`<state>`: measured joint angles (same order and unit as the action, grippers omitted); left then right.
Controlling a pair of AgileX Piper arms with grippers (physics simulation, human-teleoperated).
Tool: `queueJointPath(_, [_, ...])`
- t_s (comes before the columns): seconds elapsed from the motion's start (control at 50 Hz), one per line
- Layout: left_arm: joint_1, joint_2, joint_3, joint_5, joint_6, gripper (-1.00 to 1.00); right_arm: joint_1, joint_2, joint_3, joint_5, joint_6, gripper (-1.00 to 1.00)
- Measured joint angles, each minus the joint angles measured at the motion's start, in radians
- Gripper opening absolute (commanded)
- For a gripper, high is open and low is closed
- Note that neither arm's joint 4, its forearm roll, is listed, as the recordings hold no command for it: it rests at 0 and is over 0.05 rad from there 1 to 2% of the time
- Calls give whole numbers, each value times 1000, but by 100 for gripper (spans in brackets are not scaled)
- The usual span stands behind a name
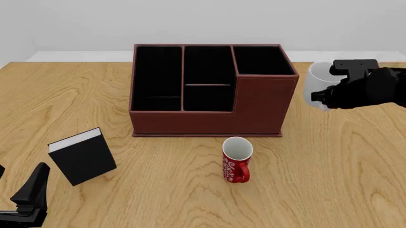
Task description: Pick up the white mug and place it to the right of the caddy.
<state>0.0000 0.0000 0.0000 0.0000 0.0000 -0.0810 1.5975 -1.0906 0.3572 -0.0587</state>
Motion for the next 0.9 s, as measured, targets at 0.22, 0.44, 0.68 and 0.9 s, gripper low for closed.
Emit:
queueJointPath(0.22, [0, 0, 0, 0, 0, 100, 9, 18, 15, -20, -1, -100])
queueJointPath(0.44, [0, 0, 0, 0, 0, 100, 28, 38, 38, -45, 1, -100])
queueJointPath(0.68, [0, 0, 0, 0, 0, 100, 38, 62, 59, -72, 3, -100])
queueJointPath(0.9, [0, 0, 0, 0, 0, 100, 39, 86, 76, -97, 6, -100])
